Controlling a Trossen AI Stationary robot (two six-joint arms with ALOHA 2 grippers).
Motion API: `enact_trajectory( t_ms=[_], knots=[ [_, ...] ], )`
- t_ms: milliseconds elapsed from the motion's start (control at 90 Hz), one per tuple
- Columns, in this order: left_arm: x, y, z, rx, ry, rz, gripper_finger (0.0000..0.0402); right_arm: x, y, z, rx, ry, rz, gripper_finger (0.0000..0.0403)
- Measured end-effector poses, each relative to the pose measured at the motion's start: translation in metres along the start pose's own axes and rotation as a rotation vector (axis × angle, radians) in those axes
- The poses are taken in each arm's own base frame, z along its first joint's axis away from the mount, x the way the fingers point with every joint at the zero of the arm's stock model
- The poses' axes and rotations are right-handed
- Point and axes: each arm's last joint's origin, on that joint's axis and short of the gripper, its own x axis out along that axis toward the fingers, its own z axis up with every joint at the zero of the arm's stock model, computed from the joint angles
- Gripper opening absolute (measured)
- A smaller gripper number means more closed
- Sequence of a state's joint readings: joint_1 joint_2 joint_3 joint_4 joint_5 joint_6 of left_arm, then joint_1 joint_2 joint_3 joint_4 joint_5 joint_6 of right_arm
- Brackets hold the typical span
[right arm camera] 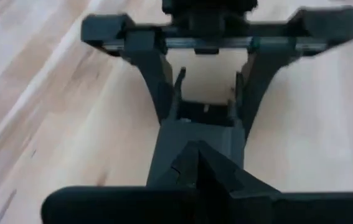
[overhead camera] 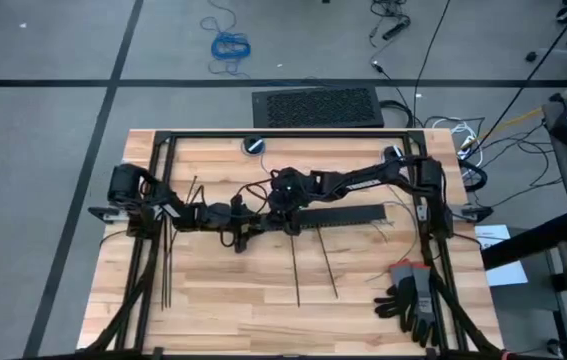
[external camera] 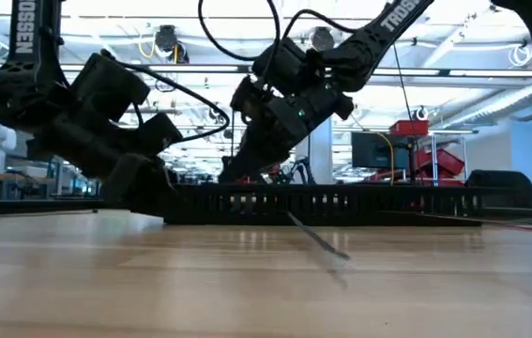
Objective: Ziptie cables
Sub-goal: Close the black cable duct
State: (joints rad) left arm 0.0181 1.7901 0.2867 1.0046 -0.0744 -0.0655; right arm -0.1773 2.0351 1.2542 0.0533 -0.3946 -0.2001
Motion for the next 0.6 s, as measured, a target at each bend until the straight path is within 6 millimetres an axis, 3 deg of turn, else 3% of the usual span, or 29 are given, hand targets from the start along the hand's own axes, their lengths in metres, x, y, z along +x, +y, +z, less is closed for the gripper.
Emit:
enact_trajectory(
  t_ms=[400,600],
  knots=[
    [0.0,0.0,0.0,-0.007,0.001,0.0,0.0249,0.0,-0.002,0.002,0.028,-0.032,-0.01,0.0],
    [0.001,0.0,0.002,-0.009,-0.006,0.0,0.0249,-0.023,0.006,0.023,0.02,-0.078,-0.023,0.0]
  ],
)
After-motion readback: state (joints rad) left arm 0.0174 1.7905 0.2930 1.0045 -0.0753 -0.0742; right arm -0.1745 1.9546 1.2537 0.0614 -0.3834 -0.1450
